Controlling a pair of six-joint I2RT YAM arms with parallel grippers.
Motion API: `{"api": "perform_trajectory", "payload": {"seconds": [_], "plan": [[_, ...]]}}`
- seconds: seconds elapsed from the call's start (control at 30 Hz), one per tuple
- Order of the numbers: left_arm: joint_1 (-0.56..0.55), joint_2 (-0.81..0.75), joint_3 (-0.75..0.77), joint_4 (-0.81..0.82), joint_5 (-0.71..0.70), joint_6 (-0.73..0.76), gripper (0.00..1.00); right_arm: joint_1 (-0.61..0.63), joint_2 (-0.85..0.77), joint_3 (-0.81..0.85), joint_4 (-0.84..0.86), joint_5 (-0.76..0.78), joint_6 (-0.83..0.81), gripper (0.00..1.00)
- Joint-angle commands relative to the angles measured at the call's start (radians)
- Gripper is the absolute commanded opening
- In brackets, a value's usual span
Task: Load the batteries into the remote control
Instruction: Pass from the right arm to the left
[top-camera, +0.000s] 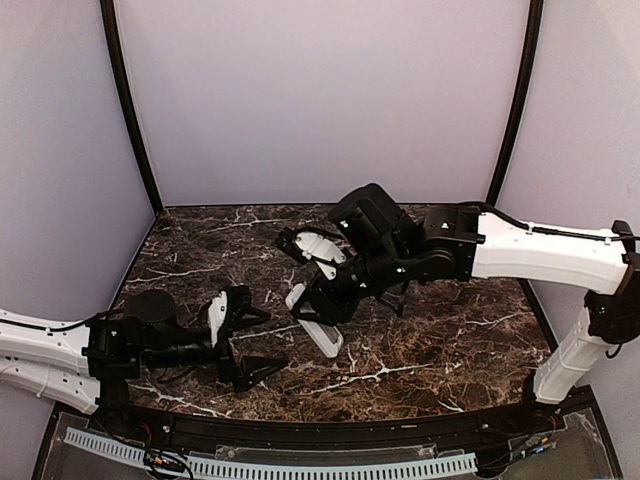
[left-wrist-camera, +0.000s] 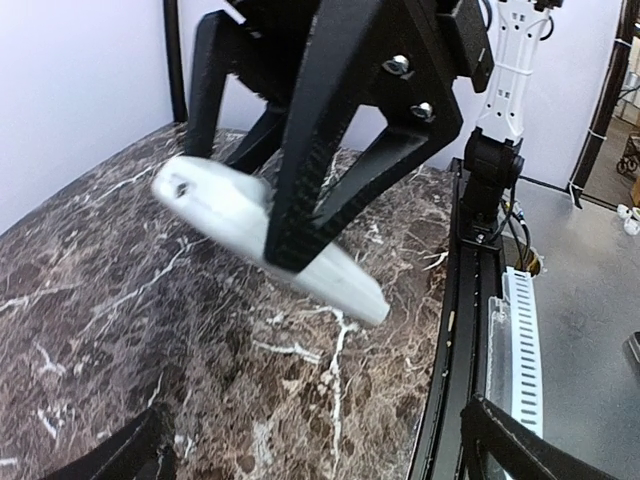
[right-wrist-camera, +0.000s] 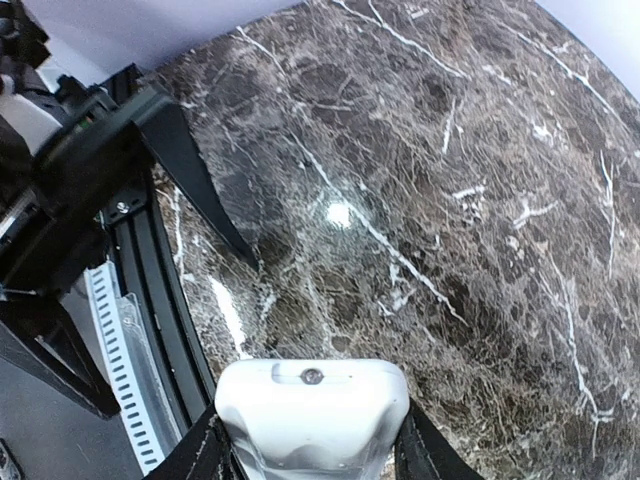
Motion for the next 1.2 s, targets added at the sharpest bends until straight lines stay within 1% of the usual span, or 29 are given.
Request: {"api": "perform_trajectory", "payload": {"seconds": [0.0,0.03,0.13,0.2,0.27,0.37,0.47,0.53,0.73,0.83,1.03,1.13,1.17], "plan": [[0.005,0.083,0.093,0.120,0.137,0.112,0.99,-0.003,-0.076,-0.028,0.152,-0.103,-0.075,0.27],[0.016,0.106,0.117,0.128,0.153,0.104,0.99,-0.003,-0.091,-0.035,0.173,-0.117,-0.079,0.27],[0.077,0.138,0.157,0.175,0.277,0.052,0.99,-0.003,-0.125,-0.043,0.201,-0.148,-0.093,0.27],[0.116,0.152,0.171,0.213,0.329,-0.008,0.99,-0.003,-0.143,-0.046,0.207,-0.174,-0.104,0.27],[0.139,0.165,0.178,0.243,0.367,-0.023,0.99,-0.003,-0.160,-0.051,0.218,-0.200,-0.110,0.27],[0.144,0.205,0.212,0.256,0.437,-0.018,0.99,-0.003,-0.181,-0.058,0.239,-0.244,-0.119,0.27],[0.144,0.254,0.250,0.274,0.504,-0.027,0.97,-0.003,-0.192,-0.061,0.258,-0.250,-0.126,0.27],[0.144,0.270,0.261,0.288,0.527,-0.033,0.94,-0.003,-0.195,-0.059,0.265,-0.252,-0.127,0.26],[0.144,0.278,0.256,0.337,0.536,-0.039,0.85,-0.003,-0.200,-0.064,0.278,-0.255,-0.127,0.26],[0.144,0.280,0.253,0.339,0.536,-0.039,0.76,-0.003,-0.204,-0.068,0.283,-0.255,-0.127,0.26],[0.144,0.279,0.239,0.355,0.534,-0.040,0.65,-0.003,-0.207,-0.077,0.295,-0.261,-0.124,0.26],[0.144,0.282,0.239,0.351,0.533,-0.037,0.56,-0.003,-0.204,-0.078,0.299,-0.265,-0.122,0.25],[0.144,0.283,0.240,0.349,0.533,-0.035,0.55,-0.004,-0.202,-0.078,0.300,-0.267,-0.123,0.25]]}}
